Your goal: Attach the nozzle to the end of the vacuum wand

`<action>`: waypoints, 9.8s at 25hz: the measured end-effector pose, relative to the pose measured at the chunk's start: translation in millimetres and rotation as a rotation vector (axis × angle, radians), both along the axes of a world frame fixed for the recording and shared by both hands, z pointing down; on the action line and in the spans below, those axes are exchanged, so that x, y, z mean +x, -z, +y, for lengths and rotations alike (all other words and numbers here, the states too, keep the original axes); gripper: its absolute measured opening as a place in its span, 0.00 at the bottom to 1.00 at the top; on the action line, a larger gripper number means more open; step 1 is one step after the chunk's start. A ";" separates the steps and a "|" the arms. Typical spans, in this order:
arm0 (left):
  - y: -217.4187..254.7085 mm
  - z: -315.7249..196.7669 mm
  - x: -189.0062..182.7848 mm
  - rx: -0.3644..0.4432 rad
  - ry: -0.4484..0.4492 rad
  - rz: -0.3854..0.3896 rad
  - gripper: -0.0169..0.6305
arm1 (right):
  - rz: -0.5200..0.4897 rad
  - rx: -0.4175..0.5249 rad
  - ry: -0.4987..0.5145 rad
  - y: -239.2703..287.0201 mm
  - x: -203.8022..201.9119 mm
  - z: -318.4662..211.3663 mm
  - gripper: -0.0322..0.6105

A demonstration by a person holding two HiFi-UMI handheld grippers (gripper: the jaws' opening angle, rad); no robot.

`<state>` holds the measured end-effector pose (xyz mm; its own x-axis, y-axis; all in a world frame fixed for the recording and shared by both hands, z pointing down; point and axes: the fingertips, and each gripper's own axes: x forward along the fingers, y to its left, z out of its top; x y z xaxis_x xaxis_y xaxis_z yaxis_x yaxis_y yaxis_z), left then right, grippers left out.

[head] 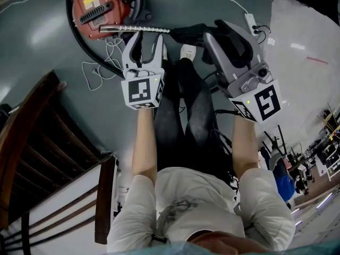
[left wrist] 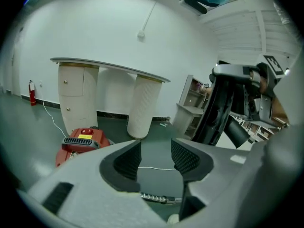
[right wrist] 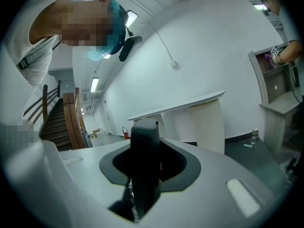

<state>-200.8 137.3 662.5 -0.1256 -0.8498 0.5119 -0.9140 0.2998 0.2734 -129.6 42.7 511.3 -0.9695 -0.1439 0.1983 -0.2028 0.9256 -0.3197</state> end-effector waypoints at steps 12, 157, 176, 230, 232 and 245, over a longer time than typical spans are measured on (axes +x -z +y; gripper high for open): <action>-76.8 19.9 -1.7 -0.098 0.099 0.011 0.42 | 0.011 -0.021 0.006 -27.4 -3.0 2.3 0.23; 186.8 -184.1 196.2 0.055 -0.451 -0.240 0.27 | -0.617 0.379 -0.386 400.6 165.6 -96.2 0.23; 186.4 -204.9 228.5 0.032 -0.578 -0.238 0.27 | -0.642 0.374 -0.293 412.3 138.1 -106.5 0.23; 287.2 -275.6 292.1 0.403 -1.008 0.002 0.25 | -0.732 0.513 -0.215 404.5 192.5 -167.1 0.23; 287.9 -274.3 293.9 0.407 -1.023 -0.003 0.24 | -0.758 0.520 -0.205 404.5 197.5 -166.2 0.23; 284.0 -277.1 294.5 0.448 -1.081 -0.035 0.23 | -0.804 0.700 -0.136 403.7 200.5 -141.5 0.23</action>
<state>93.7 -139.8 378.5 0.7649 -0.6265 0.1498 -0.6433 -0.7549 0.1274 70.9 -98.8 107.6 -0.7463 -0.0942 -0.6589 -0.2842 0.9402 0.1875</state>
